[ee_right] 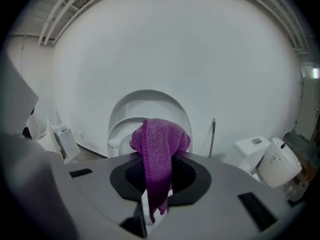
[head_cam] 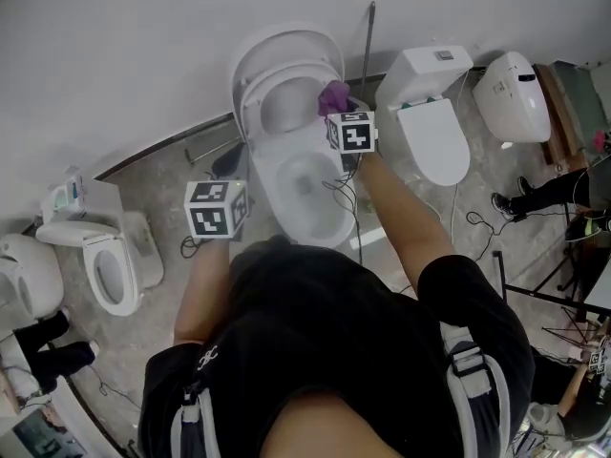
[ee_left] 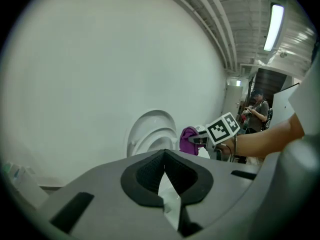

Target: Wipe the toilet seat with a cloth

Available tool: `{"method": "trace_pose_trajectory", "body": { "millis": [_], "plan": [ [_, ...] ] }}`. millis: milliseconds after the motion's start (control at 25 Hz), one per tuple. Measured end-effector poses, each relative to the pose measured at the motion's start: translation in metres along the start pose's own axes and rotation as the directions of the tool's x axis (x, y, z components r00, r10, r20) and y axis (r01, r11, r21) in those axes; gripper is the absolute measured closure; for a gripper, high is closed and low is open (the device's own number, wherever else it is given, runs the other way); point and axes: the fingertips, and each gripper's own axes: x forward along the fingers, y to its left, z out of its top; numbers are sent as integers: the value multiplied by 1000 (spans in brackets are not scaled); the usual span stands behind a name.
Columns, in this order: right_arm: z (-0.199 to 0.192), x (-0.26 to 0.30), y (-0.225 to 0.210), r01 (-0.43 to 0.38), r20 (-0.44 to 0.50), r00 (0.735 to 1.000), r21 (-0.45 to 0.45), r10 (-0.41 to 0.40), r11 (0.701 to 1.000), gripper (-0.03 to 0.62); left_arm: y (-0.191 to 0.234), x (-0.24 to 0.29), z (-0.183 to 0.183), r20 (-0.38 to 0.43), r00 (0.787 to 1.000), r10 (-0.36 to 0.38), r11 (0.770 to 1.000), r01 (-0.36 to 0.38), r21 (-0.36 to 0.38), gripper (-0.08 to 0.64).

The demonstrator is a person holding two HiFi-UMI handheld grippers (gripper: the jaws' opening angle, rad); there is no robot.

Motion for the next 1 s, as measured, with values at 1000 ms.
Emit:
{"method": "trace_pose_trajectory", "body": {
  "millis": [1000],
  "plan": [
    [4,133,-55,278,-119,948,-132,-294,951,531,98,94,-27,-163,979,-124,992,118,-41,566]
  ]
}}
